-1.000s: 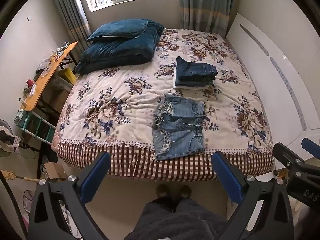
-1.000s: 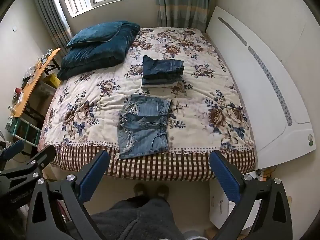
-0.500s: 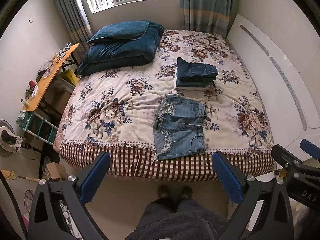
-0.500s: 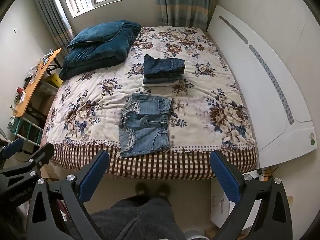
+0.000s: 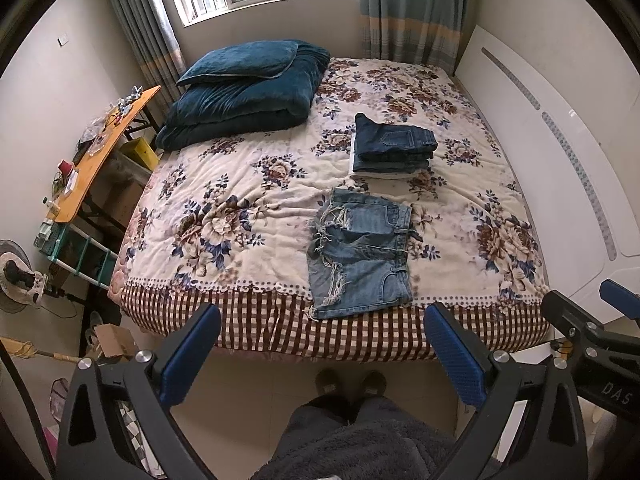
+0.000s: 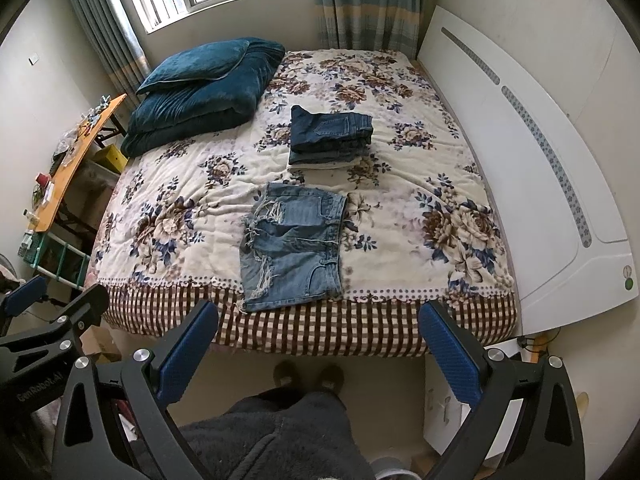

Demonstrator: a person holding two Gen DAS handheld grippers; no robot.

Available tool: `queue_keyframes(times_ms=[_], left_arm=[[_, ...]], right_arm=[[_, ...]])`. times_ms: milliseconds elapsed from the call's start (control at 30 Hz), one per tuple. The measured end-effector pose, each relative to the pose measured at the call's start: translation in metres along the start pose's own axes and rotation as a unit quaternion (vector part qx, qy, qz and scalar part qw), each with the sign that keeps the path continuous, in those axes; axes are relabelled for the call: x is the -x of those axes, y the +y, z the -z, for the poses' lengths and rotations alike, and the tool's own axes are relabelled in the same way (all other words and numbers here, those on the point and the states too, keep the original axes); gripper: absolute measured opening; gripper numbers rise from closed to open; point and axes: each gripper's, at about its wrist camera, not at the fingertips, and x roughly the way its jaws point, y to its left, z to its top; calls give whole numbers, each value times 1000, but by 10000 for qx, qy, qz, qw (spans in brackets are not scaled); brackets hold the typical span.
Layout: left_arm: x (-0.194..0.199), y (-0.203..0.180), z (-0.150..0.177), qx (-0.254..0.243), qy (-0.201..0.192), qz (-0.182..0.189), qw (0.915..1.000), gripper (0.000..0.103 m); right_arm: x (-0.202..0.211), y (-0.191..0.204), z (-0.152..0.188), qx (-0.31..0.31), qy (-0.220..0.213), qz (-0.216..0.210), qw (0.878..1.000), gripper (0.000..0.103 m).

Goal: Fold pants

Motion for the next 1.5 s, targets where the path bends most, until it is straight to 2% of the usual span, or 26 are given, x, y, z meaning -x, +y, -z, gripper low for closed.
queue_keyframes(times_ms=[1500], left_arm=[[-9,-6,-6,8,57,-4,10000,103]], right_arm=[[-15,-8,-8,16,74,10,10000,102]])
